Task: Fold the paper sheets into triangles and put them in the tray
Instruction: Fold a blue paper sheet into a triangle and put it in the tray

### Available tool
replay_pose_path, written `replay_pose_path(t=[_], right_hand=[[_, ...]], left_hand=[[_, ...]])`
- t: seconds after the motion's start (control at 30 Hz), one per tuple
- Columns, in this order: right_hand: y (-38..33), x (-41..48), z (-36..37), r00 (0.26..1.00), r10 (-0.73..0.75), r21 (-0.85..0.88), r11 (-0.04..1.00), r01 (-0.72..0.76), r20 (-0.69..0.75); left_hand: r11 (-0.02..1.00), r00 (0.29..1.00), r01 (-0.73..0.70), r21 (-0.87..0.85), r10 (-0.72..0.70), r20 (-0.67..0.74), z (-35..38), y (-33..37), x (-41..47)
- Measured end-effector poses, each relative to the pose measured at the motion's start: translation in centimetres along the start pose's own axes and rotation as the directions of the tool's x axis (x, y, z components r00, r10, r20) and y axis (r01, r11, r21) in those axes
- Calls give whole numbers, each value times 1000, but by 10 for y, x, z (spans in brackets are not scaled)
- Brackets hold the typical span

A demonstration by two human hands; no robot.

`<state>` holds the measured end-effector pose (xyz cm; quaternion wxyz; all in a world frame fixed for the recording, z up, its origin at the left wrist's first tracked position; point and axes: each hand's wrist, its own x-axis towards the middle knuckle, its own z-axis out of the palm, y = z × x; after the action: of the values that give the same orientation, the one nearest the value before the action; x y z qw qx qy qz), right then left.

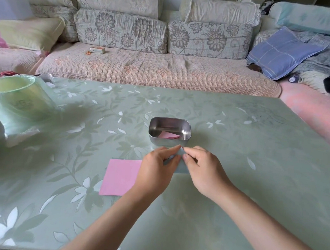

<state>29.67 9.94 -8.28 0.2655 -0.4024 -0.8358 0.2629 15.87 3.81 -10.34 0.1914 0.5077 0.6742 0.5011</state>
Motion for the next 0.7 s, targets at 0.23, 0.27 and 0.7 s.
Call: replay_pose_path(t=[0.23,0.27,0.7], right_hand=[[4,4,-1,985,170,91,982,-168,-10],[5,5,-2,983,182,79,980,-184,31],[5,6,7,936,270,-148,959,-241,227]], left_hand=[[998,998,37,52,-40,44,0,-2,-2],[997,998,34,71,-38,57,-1,-3,-4],[869,951,-272,413,179,251,-31,-3,-22]])
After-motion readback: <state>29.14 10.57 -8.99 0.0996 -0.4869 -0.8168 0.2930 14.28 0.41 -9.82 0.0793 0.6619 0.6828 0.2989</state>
